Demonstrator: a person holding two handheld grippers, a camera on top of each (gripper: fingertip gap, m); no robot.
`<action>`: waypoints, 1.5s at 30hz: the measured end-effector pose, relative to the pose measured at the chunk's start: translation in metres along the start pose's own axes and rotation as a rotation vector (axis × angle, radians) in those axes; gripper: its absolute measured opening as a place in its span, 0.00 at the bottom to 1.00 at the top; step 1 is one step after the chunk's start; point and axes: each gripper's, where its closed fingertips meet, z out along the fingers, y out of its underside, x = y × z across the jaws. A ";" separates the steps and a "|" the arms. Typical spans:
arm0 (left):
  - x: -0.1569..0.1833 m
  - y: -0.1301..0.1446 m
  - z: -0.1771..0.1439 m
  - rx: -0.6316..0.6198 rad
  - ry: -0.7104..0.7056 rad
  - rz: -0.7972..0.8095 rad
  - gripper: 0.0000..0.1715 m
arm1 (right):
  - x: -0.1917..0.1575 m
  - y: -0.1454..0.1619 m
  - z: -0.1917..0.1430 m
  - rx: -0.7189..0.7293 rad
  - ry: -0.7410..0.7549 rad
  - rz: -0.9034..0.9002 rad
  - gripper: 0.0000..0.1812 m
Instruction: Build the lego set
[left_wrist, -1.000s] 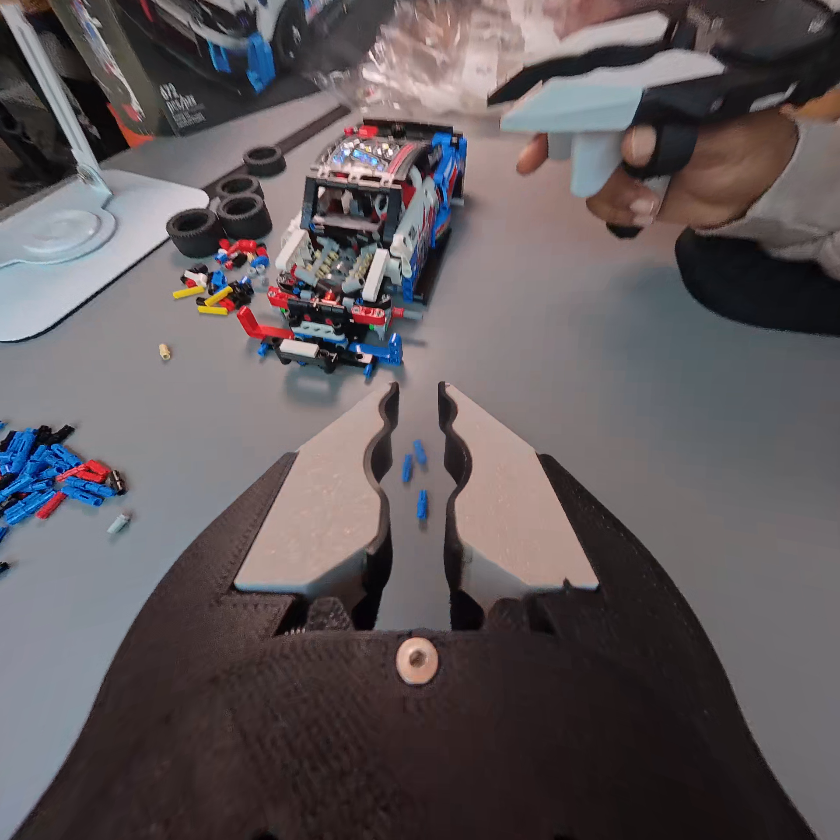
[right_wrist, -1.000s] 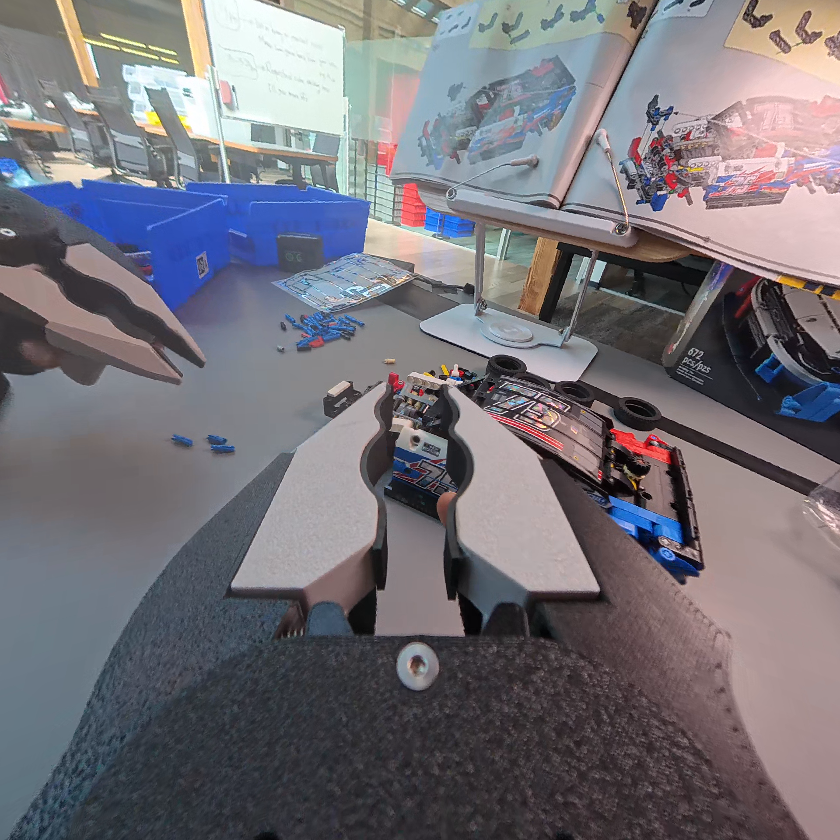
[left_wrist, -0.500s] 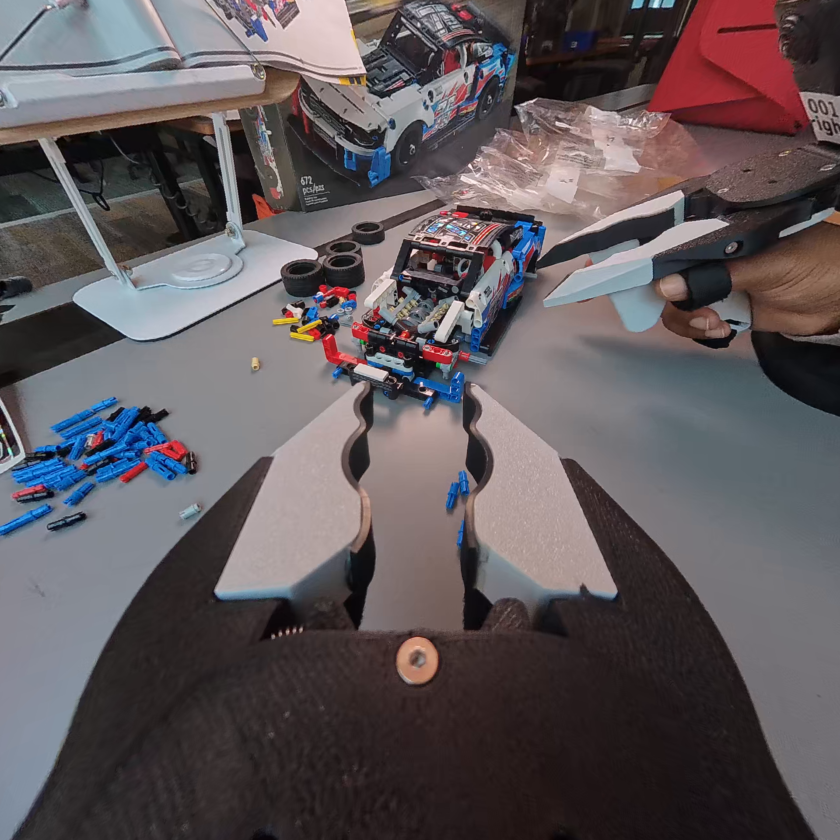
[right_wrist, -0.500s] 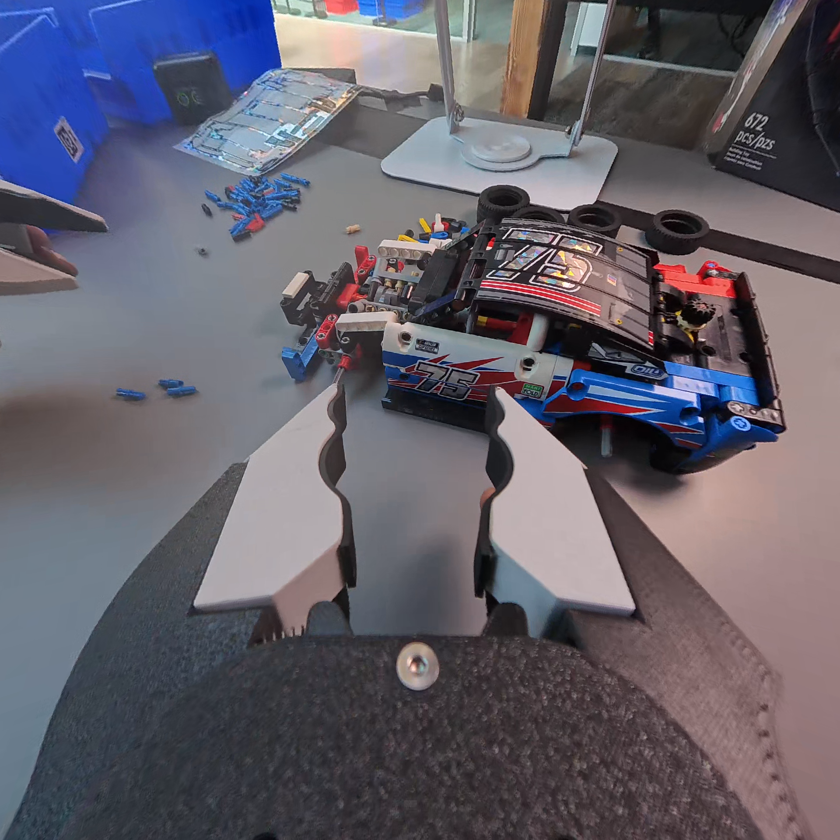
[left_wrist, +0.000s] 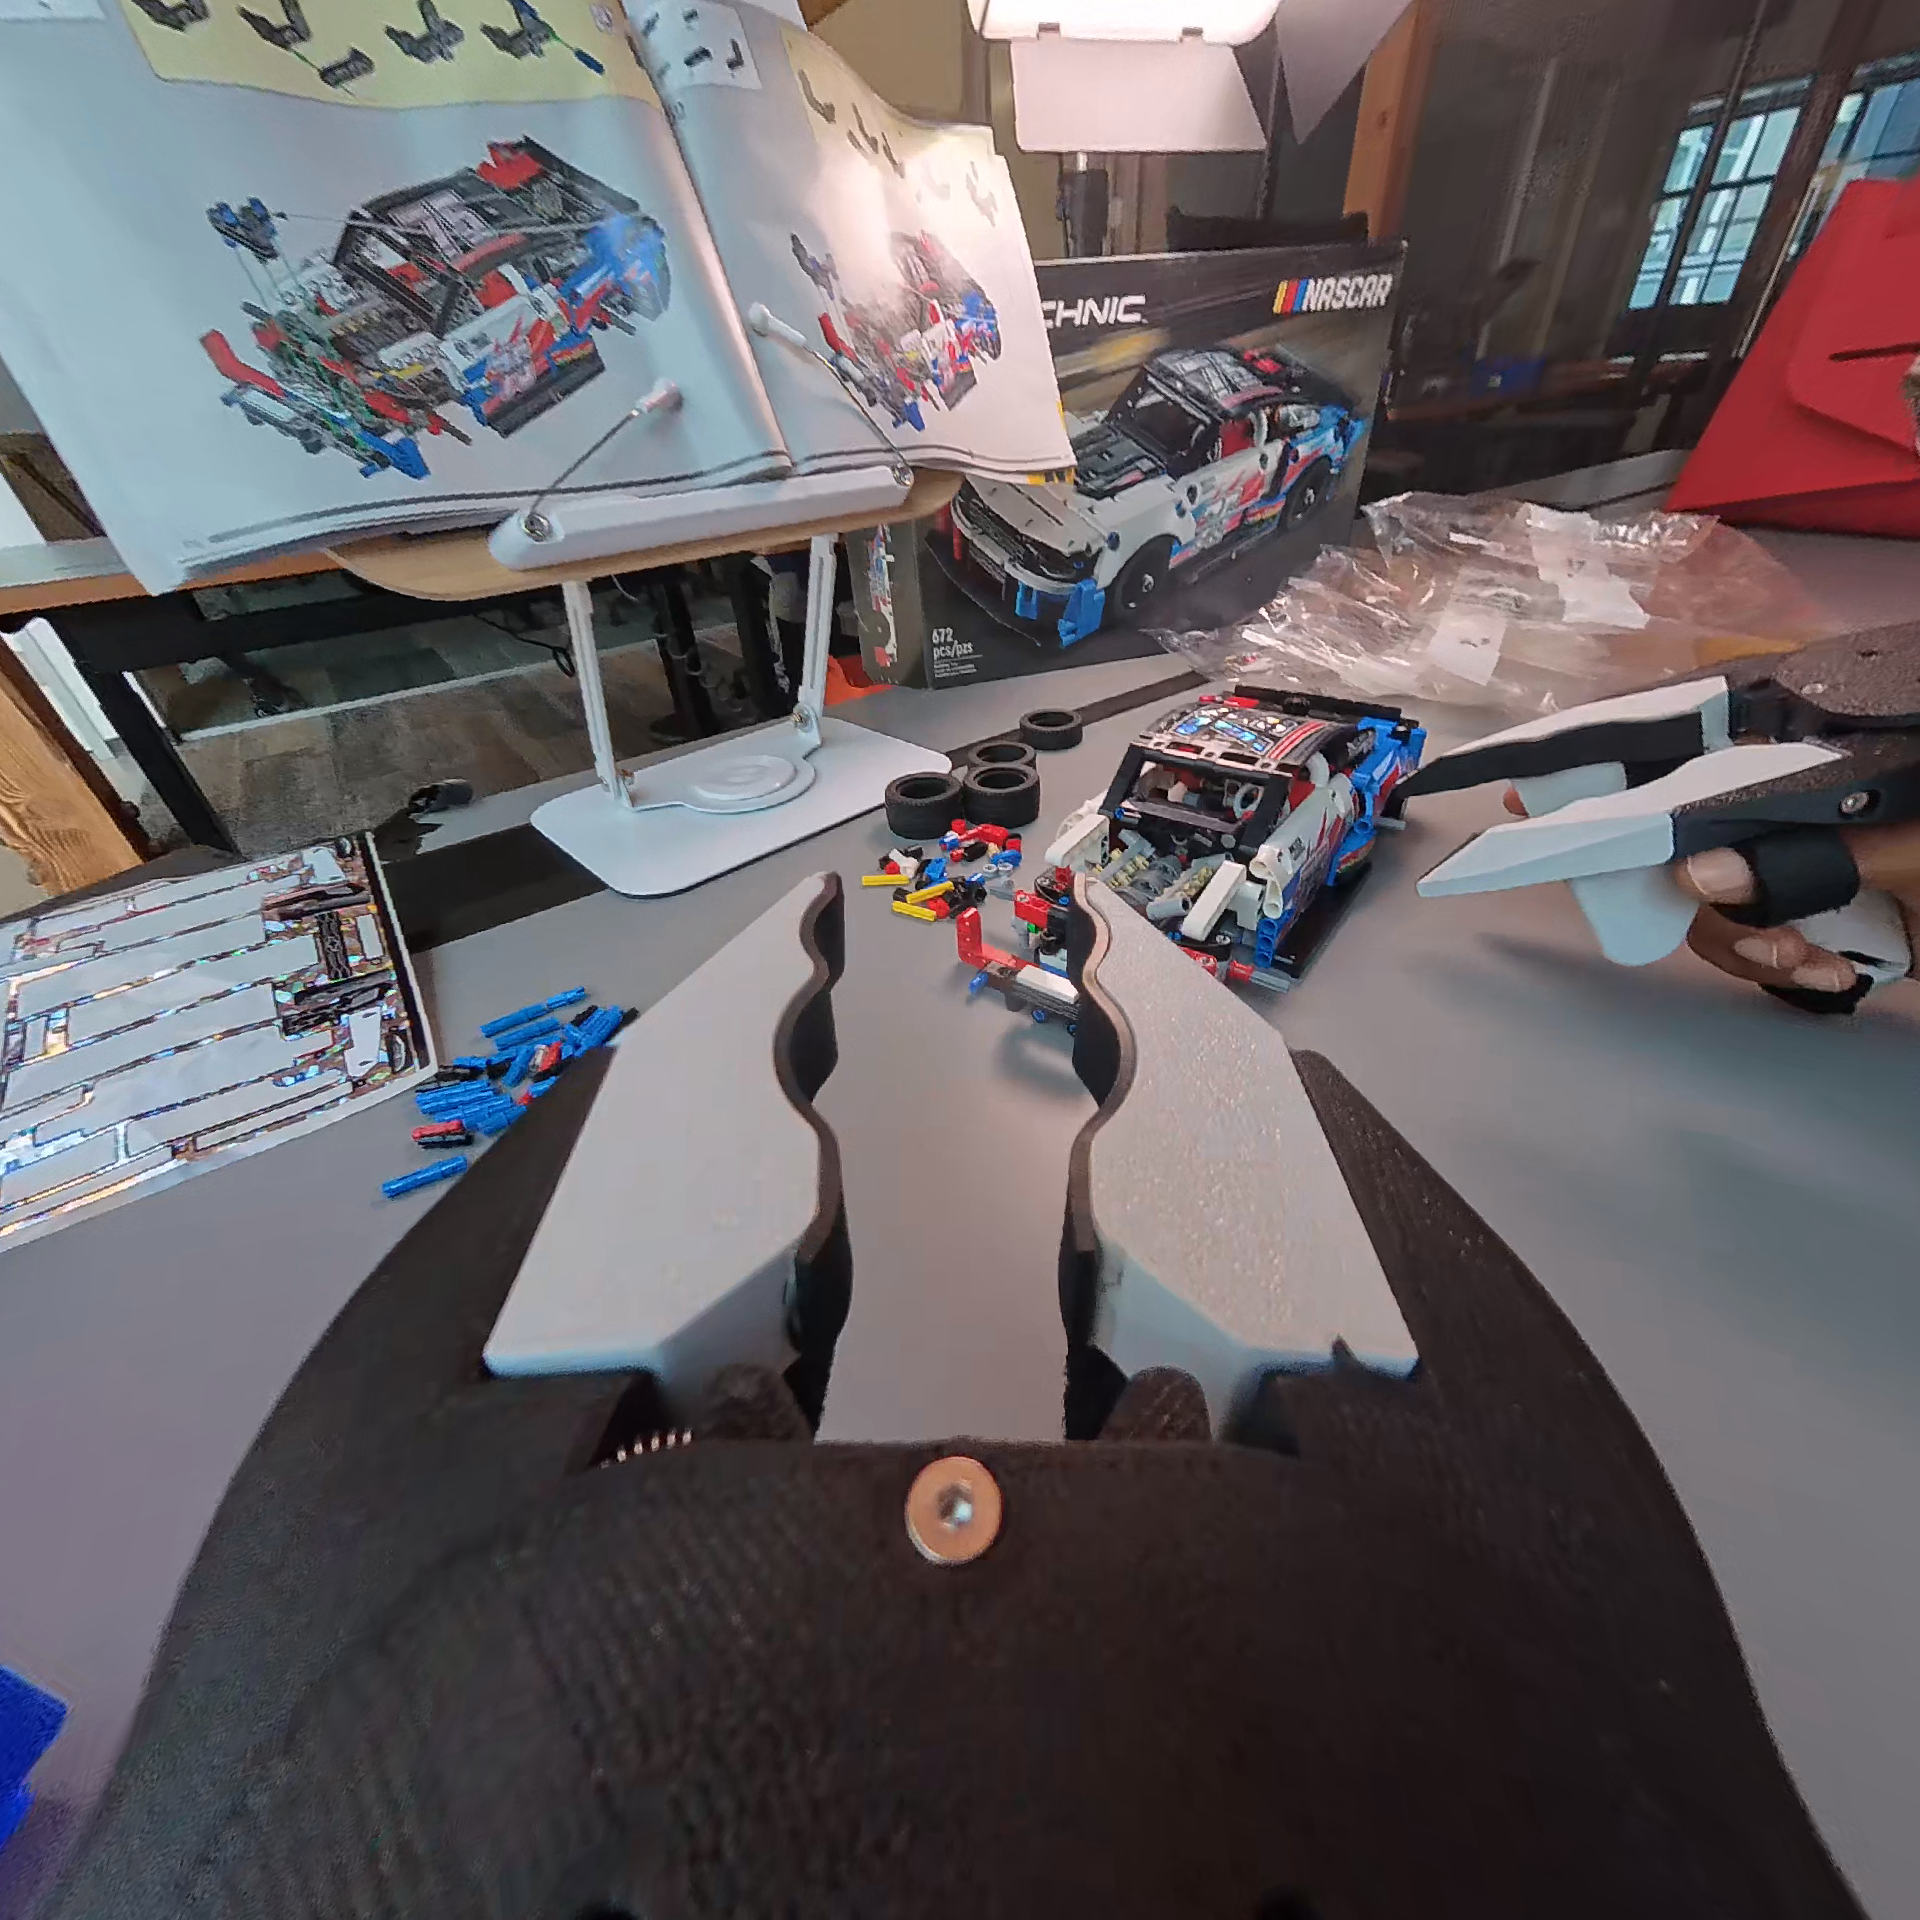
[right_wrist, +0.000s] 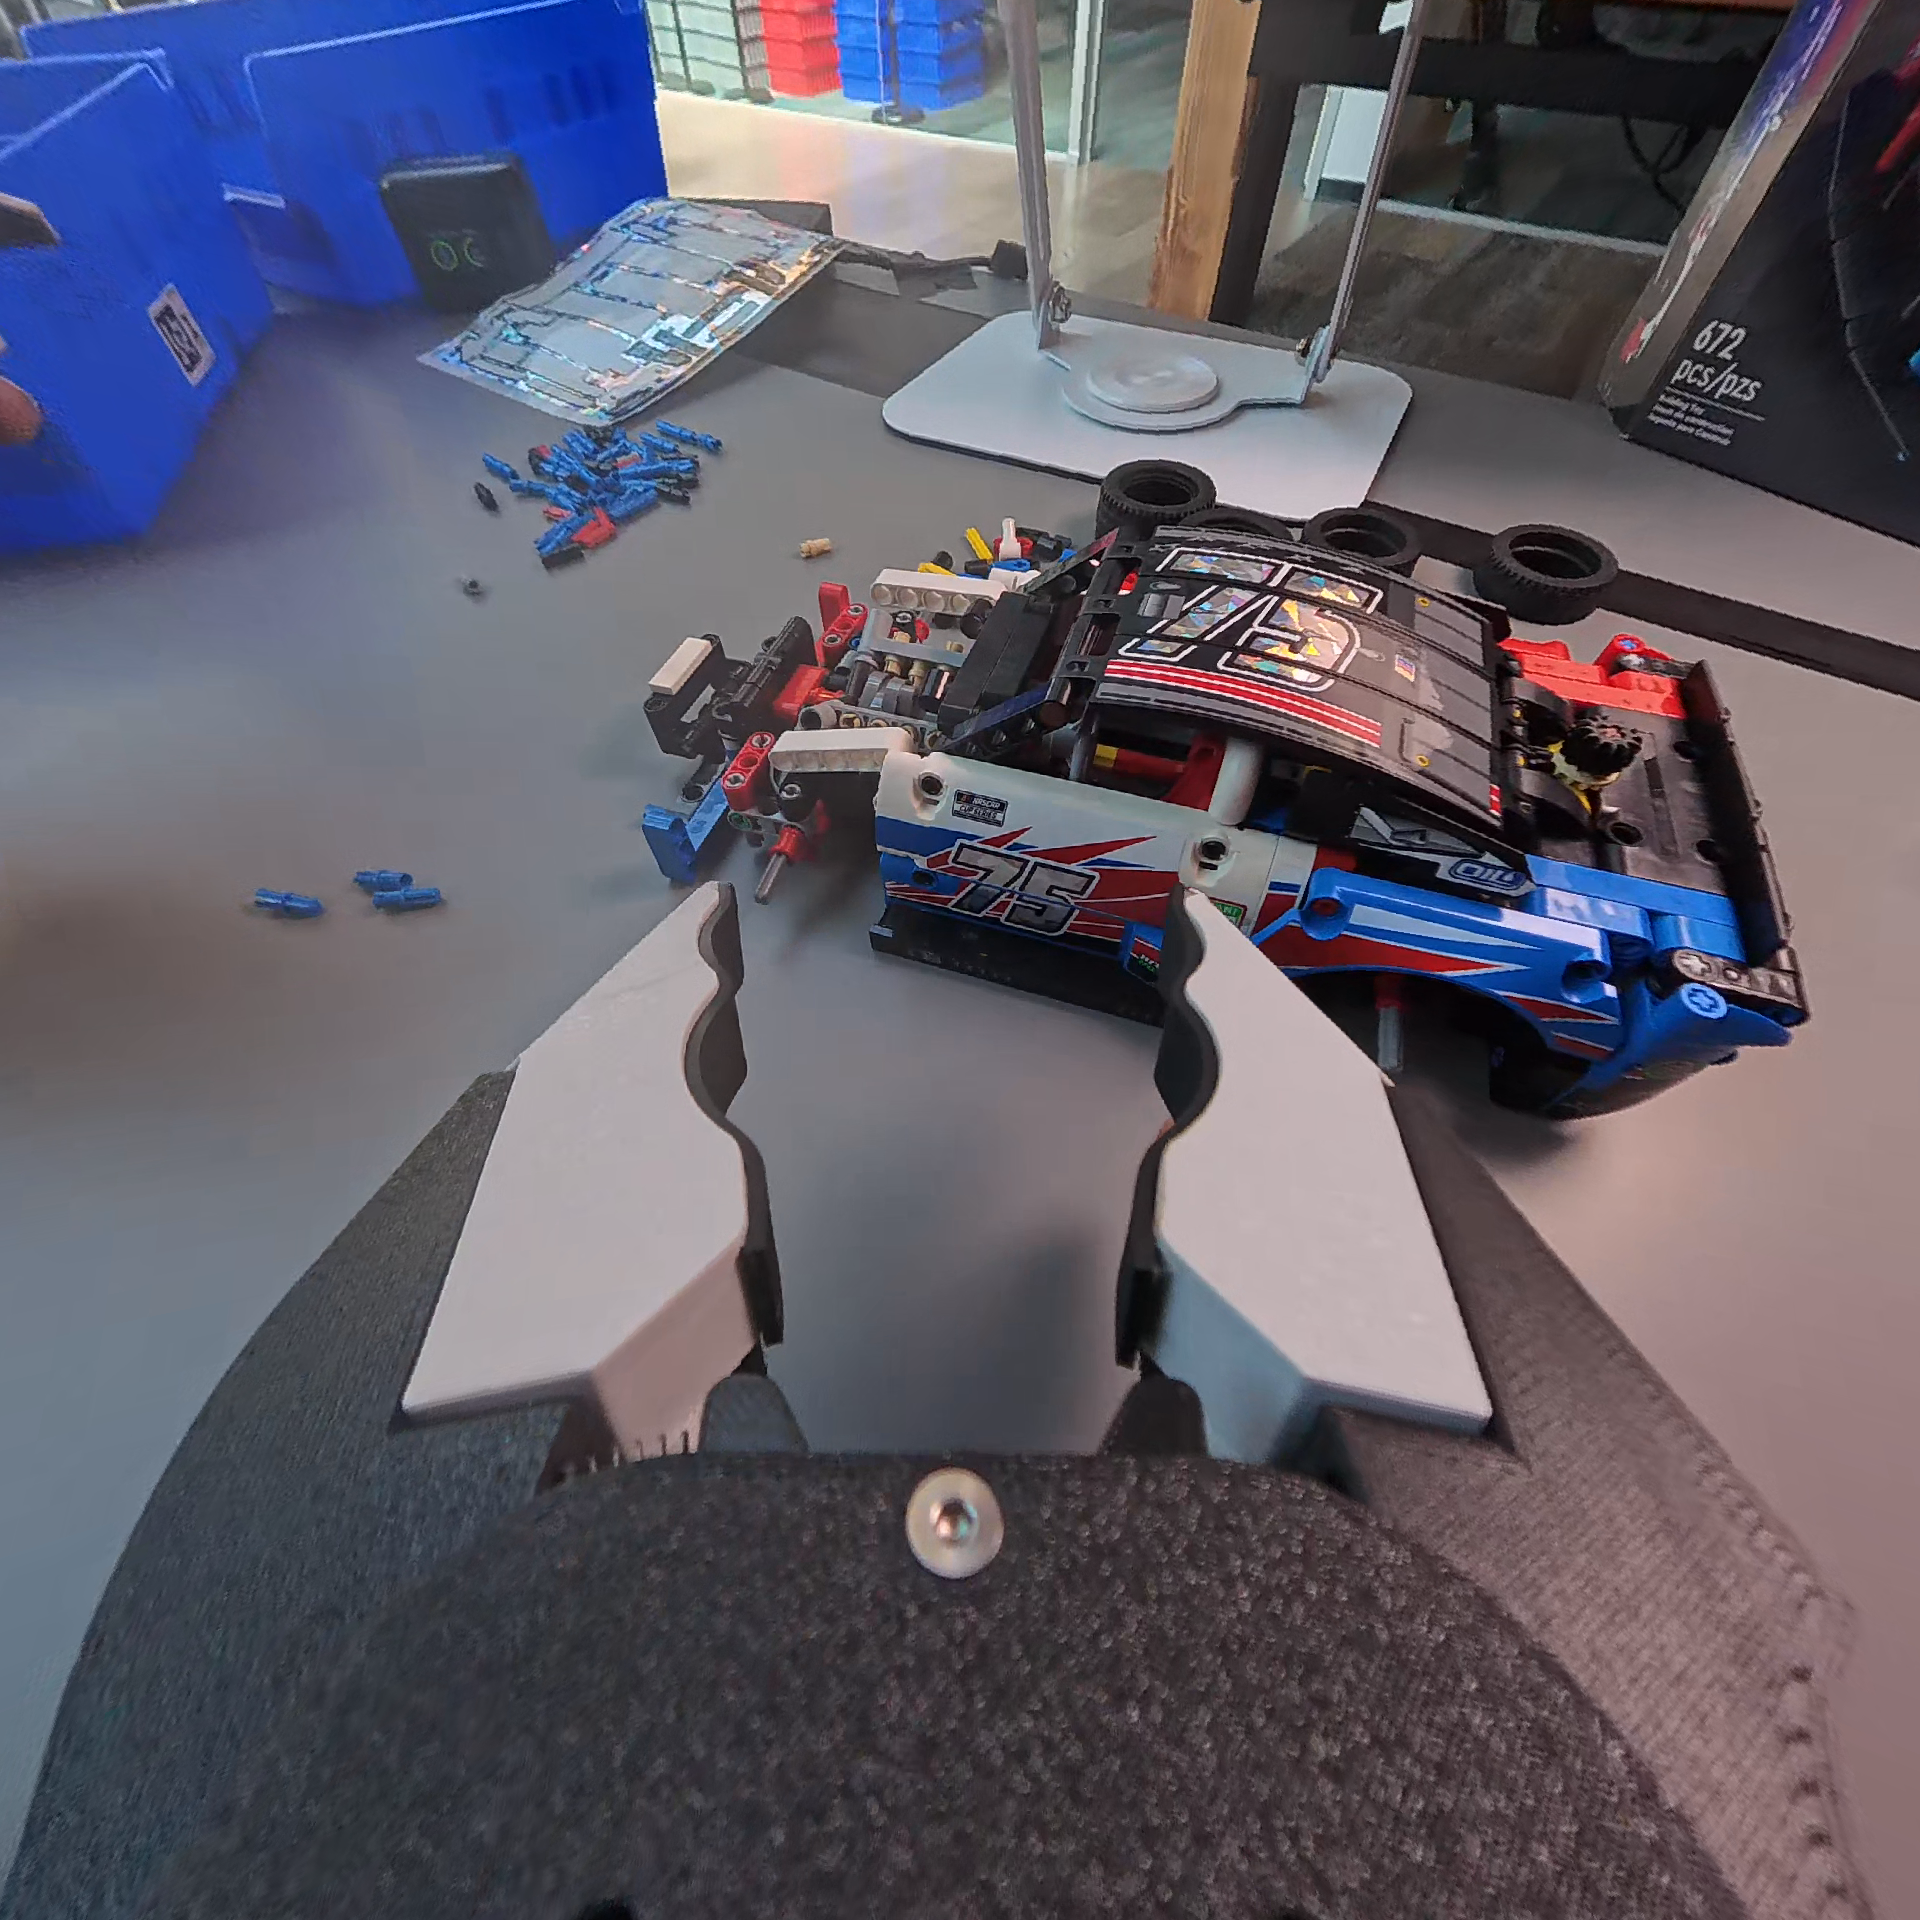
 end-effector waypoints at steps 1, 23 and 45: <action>-0.003 -0.004 -0.002 0.018 -0.014 -0.005 0.24 | 0.000 -0.001 0.000 0.006 -0.003 0.001 0.44; -0.033 -0.006 -0.009 0.051 -0.060 -0.164 0.22 | -0.024 -0.030 -0.006 0.220 -0.124 -0.101 0.40; -0.043 0.024 -0.003 -0.096 -0.094 -0.189 0.19 | -0.022 -0.033 -0.010 0.237 -0.116 -0.123 0.35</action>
